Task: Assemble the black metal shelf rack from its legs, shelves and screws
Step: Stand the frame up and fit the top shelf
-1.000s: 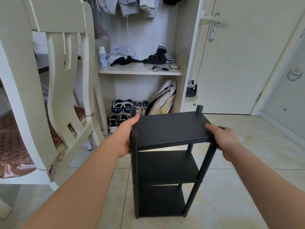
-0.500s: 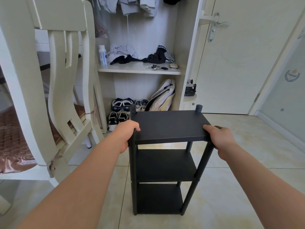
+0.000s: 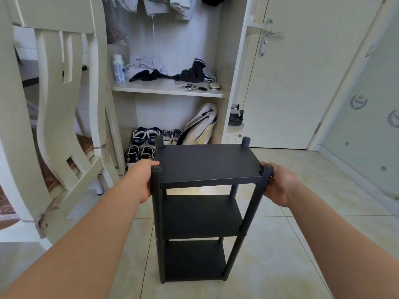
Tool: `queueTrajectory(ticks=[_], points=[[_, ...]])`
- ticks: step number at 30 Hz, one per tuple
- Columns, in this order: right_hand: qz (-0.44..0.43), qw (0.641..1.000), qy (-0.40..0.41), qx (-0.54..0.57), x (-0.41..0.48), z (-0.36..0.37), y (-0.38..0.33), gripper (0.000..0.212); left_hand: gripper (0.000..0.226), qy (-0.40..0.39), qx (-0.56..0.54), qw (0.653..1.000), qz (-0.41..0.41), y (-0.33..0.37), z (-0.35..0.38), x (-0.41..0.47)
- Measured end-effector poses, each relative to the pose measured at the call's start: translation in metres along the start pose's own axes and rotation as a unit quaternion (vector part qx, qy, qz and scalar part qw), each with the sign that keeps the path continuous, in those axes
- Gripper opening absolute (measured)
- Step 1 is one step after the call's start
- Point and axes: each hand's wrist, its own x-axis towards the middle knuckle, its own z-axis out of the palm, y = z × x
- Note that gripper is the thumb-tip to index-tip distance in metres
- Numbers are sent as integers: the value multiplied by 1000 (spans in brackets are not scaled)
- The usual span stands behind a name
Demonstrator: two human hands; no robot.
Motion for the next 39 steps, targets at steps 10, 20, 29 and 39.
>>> queueTrajectory(ticks=[10, 20, 29, 39], points=[[4, 999, 30, -11, 2, -2, 5, 5, 25, 18, 18, 999, -23, 5, -1, 5], [-3, 999, 44, 2, -3, 1, 6, 15, 25, -25, -22, 999, 8, -4, -4, 2], [-327, 872, 77, -355, -33, -2, 6, 30, 64, -160, 349, 923, 35, -43, -58, 17], [-379, 637, 77, -667, -56, 17, 29, 49, 35, -97, 396, 900, 153, -69, -16, 18]])
